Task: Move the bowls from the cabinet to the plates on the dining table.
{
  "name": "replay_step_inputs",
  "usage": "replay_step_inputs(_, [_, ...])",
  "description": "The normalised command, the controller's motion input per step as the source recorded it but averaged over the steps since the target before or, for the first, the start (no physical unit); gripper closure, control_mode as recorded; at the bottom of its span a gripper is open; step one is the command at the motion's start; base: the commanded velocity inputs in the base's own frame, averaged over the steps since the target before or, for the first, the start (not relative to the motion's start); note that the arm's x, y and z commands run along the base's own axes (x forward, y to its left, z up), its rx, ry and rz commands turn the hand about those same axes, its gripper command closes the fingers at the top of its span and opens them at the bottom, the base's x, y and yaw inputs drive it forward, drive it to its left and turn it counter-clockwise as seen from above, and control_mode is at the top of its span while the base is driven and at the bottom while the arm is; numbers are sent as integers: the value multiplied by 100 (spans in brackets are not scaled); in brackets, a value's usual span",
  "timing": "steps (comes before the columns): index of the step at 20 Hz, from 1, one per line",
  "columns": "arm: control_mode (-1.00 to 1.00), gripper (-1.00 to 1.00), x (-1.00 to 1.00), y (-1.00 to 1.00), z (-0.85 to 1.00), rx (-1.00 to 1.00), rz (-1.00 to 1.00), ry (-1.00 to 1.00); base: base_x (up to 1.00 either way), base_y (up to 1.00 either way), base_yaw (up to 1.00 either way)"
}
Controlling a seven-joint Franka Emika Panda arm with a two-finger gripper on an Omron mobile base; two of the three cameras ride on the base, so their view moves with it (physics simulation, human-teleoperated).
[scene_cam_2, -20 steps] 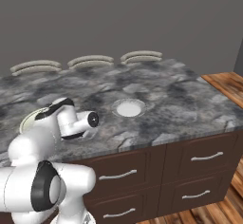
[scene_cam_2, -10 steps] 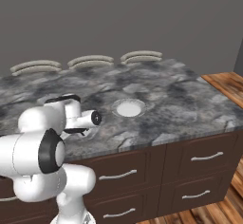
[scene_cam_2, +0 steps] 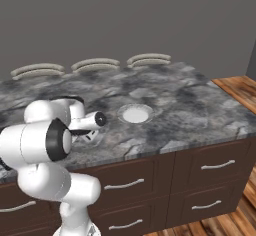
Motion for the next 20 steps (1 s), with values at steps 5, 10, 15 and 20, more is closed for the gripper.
replay_step_inputs(5, [-100, 100, 2, 12, -39, -11, 2, -6, 0, 0, 0])
replay_step_inputs(10, [-100, -100, 4, -2, 30, -3, 2, -5, 0, 0, 0])
replay_step_inputs(15, [-100, -100, 1, -2, 47, 1, 2, -5, 0, 0, 0])
replay_step_inputs(20, [-100, -100, 0, -10, 53, 3, 2, -1, 0, 0, 0])
